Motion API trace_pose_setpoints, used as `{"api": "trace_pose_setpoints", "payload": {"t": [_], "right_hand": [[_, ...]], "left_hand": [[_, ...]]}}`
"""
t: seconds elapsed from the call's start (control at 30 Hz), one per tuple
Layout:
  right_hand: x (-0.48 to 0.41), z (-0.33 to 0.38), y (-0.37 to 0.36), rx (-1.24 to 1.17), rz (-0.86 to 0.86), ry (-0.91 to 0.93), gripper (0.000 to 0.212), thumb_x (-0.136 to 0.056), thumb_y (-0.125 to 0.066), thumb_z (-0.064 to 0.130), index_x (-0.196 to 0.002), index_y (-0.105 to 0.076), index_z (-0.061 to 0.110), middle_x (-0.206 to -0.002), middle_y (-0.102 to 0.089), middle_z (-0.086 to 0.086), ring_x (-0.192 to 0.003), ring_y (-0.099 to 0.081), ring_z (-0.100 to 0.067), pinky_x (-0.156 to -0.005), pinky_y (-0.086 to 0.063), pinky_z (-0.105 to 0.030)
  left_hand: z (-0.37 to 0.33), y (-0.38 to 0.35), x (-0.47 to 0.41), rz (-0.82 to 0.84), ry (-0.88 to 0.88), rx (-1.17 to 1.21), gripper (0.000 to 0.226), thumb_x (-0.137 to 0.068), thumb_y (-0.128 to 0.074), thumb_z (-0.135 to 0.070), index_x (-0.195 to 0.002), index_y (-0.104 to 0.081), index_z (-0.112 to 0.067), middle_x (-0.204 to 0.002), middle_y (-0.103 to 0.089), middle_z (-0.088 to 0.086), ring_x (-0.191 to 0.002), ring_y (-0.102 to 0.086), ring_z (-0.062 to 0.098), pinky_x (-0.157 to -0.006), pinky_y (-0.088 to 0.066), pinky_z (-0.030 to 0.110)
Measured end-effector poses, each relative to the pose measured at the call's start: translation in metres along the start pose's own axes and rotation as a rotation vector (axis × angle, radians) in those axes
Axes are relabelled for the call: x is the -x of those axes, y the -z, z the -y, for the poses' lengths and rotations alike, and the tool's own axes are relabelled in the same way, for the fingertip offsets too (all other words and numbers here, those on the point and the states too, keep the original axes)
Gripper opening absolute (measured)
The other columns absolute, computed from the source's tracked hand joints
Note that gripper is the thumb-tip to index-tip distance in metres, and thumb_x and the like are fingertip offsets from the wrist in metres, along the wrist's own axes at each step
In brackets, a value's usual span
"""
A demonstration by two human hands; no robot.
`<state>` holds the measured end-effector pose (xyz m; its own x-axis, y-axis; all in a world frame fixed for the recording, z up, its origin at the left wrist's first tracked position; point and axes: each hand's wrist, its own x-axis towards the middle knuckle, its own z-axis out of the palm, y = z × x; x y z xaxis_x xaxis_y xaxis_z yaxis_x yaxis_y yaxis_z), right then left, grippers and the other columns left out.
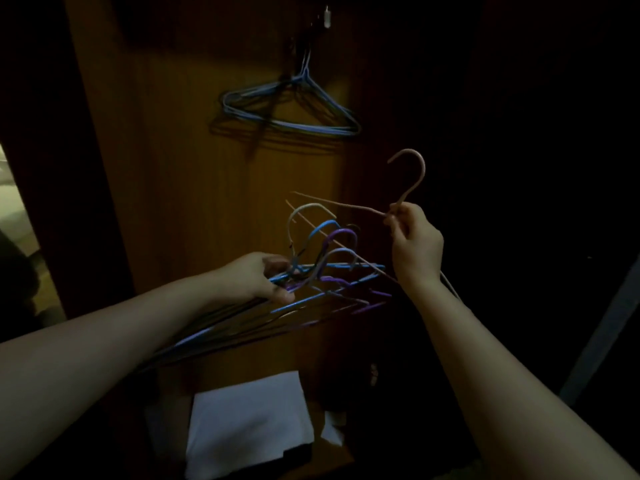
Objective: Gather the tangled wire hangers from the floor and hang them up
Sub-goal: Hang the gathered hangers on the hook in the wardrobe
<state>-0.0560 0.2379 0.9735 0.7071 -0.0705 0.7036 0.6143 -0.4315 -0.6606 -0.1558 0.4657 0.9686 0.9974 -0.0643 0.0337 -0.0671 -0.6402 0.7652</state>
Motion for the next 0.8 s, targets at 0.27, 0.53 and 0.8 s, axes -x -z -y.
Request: {"api": "trace_pose_setpoints", "payload": {"t": [0.27,0.53,0.8], "right_hand": [[-0.086,0.011,-0.051,-0.023,-0.059,-0.018,0.022,-0.093,-0.054,0.032,-0.105,-0.066,0.018,-0.096,-0.07,-0.001,-0.093,-0.064,-0.019,-0.092,-0.046,-0.047],[-0.194,0.008,-0.126,-0.187,0.074,-0.007,0.02,-0.09,-0.052,0.038,-0.099,-0.068,0.03,-0.098,-0.07,0.005,-0.098,-0.062,-0.02,-0.092,-0.045,-0.051],[-0.302,0.033,-0.182,-0.396,0.193,-0.041,0.018,-0.095,-0.055,0.029,-0.103,-0.064,0.016,-0.091,-0.064,0.004,-0.071,-0.056,0.0,-0.052,-0.036,-0.014]], "left_hand": [[-0.014,0.071,-0.06,0.051,-0.067,-0.175,0.039,-0.072,-0.077,-0.007,-0.102,-0.06,-0.026,-0.103,-0.063,-0.015,-0.096,-0.057,-0.003,-0.09,-0.041,0.017],[-0.027,0.116,-0.126,-0.134,-0.047,-0.301,0.039,-0.073,-0.077,-0.01,-0.109,-0.062,-0.013,-0.108,-0.064,-0.001,-0.098,-0.06,0.009,-0.08,-0.043,0.009],[-0.044,0.177,-0.171,-0.272,-0.026,-0.279,0.043,-0.073,-0.075,-0.006,-0.105,-0.054,-0.026,-0.1,-0.056,-0.018,-0.091,-0.053,-0.006,-0.074,-0.041,0.001]]}}
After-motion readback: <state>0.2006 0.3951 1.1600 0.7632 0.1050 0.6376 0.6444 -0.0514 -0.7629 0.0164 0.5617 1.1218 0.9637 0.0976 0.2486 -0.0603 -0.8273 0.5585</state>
